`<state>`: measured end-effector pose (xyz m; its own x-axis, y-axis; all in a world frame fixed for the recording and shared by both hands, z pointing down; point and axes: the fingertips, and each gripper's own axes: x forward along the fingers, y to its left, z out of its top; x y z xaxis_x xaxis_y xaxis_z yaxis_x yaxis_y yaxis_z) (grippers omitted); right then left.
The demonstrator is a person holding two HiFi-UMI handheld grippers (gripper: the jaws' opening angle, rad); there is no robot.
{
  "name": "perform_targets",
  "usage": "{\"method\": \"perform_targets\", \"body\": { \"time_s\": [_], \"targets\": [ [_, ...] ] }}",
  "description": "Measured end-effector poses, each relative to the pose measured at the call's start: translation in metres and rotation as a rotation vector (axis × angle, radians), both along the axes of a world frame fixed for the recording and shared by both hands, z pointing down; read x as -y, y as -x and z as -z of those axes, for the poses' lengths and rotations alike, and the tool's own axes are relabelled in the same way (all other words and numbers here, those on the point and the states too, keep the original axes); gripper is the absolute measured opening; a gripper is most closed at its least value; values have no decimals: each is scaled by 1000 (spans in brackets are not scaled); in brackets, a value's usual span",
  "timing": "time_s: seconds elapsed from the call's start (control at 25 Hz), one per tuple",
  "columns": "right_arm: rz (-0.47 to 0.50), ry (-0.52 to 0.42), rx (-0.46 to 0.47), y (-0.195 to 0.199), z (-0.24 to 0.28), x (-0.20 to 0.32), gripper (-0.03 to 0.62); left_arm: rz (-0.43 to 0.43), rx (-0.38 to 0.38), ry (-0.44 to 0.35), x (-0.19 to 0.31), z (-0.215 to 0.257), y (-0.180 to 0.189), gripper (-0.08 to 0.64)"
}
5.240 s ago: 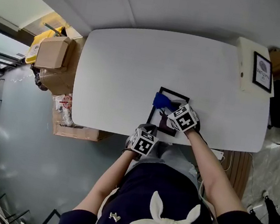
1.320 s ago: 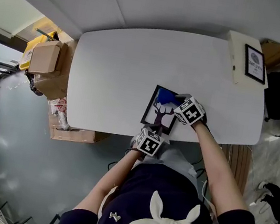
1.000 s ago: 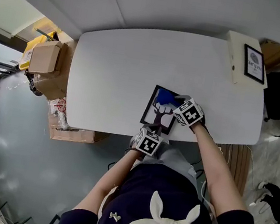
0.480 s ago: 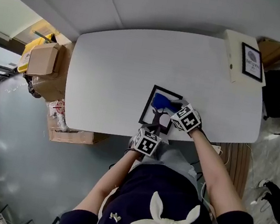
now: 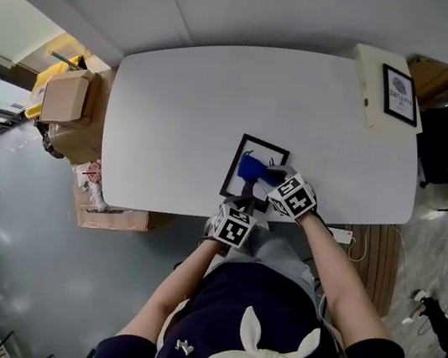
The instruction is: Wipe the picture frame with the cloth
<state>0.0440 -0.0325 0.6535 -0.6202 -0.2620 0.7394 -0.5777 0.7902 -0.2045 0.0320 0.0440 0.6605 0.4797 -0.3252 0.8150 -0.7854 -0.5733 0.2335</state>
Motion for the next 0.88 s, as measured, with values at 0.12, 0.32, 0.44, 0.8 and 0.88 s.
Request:
{"method": "perform_targets", "body": {
  "time_s": [0.12,0.32,0.44,0.8,0.88],
  "targets": [
    [-2,3,5,1,1,-5,98,2,0,-2,-1,1,0,3],
    [-2,7,18,4,1,-12,98,6,-2,-8,0,1,0,3],
    [2,10,25,6,0,-17,98,9,-2,-13,0,0,0,3],
    [16,34,48,12,-1,-33,98,14,0,-18,1,1,0,3],
    [24,37,53,13,-1,-37,98,14,0,-17,0,0,-1,3]
  ]
}}
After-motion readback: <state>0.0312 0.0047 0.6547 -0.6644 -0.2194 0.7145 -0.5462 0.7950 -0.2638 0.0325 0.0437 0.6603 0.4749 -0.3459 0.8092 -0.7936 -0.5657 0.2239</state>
